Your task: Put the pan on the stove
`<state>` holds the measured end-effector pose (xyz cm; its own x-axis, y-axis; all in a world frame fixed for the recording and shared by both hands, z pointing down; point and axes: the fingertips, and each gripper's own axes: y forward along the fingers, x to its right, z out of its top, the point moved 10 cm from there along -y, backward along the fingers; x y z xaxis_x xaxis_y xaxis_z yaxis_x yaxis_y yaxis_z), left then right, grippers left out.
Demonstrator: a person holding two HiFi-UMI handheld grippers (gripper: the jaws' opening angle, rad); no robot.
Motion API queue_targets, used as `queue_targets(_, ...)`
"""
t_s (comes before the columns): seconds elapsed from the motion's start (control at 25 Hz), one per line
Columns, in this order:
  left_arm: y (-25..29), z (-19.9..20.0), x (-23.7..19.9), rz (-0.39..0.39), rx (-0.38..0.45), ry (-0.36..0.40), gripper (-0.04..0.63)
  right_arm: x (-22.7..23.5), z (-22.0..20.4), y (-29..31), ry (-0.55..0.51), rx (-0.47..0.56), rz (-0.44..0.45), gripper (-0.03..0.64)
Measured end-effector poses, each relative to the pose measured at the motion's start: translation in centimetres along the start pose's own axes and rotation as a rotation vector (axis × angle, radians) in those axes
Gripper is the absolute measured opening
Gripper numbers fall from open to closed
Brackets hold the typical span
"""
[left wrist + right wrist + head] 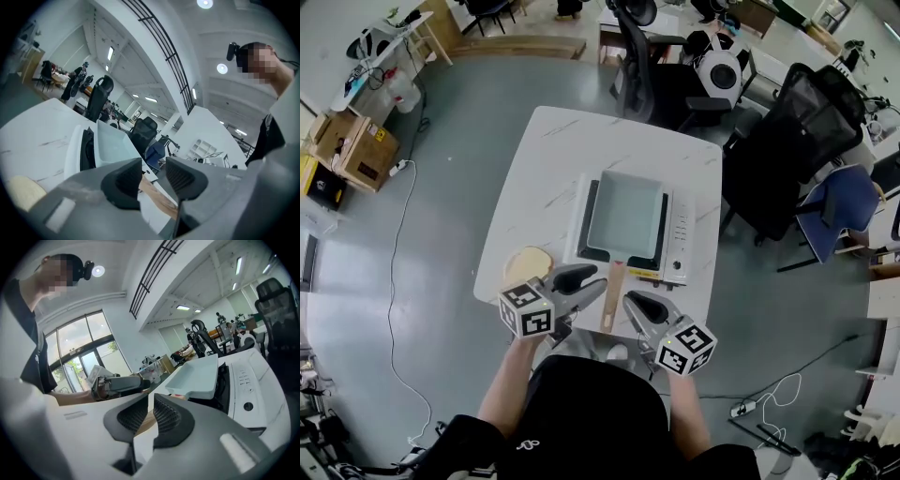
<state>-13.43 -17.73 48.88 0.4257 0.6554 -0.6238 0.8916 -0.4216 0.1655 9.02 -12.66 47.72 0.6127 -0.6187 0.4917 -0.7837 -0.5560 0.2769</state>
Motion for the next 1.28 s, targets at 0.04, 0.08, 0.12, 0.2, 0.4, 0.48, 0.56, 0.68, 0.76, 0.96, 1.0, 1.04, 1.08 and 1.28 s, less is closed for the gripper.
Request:
queue_targets(0.04, -0.2, 0.2, 0.4, 0.019, 0.013, 0.025, 0.153, -0.2, 0.2, -0.1, -0.019, 0.015, -0.02, 0.026)
queue_targets(0.08, -0.3, 0.4, 0.8, 0.039, 0.026, 0.05, 0.135, -0.3, 0.4, -0.2, -0.037, 0.029, -0.038, 0.012)
queue_targets(0.12, -0.5, 0.5, 1.1, 0.057, 0.039, 0.073, 0.117, -0.5, 0.6, -0.3, -0.051, 0.044, -0.053, -0.002)
queue_targets(0.2, -0.8, 0.8, 2.0, 0.085, 0.063, 0.116, 0.084, -0.9, 1.0, -0.5, -0.073, 0.069, -0.079, -0.002)
queue_targets(0.4, -2.0, 1.1, 4.4, 0.152, 0.112, 0.192, 0.0, -2.8, 1.9, -1.3, -0.155, 0.123, -0.158, -0.002)
queue_targets(0.48, -2.4, 1.1, 5.2, 0.182, 0.13, 0.225, 0.0, -3.5, 2.1, -1.6, -0.19, 0.158, -0.192, -0.002)
queue_targets(0.56, -2.6, 1.2, 5.9, 0.221, 0.154, 0.255, 0.0, -4.0, 2.3, -1.9, -0.213, 0.192, -0.231, -0.002)
queue_targets(0.68, -3.0, 0.8, 6.8, 0.278, 0.187, 0.268, 0.0, -4.6, 2.4, -2.7, -0.228, 0.23, -0.29, -0.003)
queue_targets(0.76, -3.2, 0.6, 7.3, 0.309, 0.196, 0.263, 0.0, -5.2, 2.4, -3.1, -0.247, 0.245, -0.313, -0.003)
queue_targets(0.96, -3.7, 0.2, 8.2, 0.329, 0.215, 0.254, 0.0, -6.3, 2.4, -3.3, -0.302, 0.238, -0.317, -0.005)
queue_targets(1.0, -3.8, 0.2, 8.3, 0.332, 0.218, 0.255, 0.0, -6.5, 2.4, -3.4, -0.302, 0.244, -0.317, -0.003)
queue_targets(1.04, -3.9, 0.2, 8.4, 0.335, 0.221, 0.256, 0.0, -6.6, 2.5, -3.4, -0.301, 0.251, -0.317, -0.003)
queue_targets(1.08, -4.1, 0.2, 8.5, 0.338, 0.224, 0.257, 0.0, -6.8, 2.5, -3.5, -0.302, 0.256, -0.317, -0.003)
queue_targets(1.28, -4.5, 0.2, 8.7, 0.349, 0.231, 0.254, 0.0, -7.1, 2.7, -3.5, -0.311, 0.266, -0.321, -0.003)
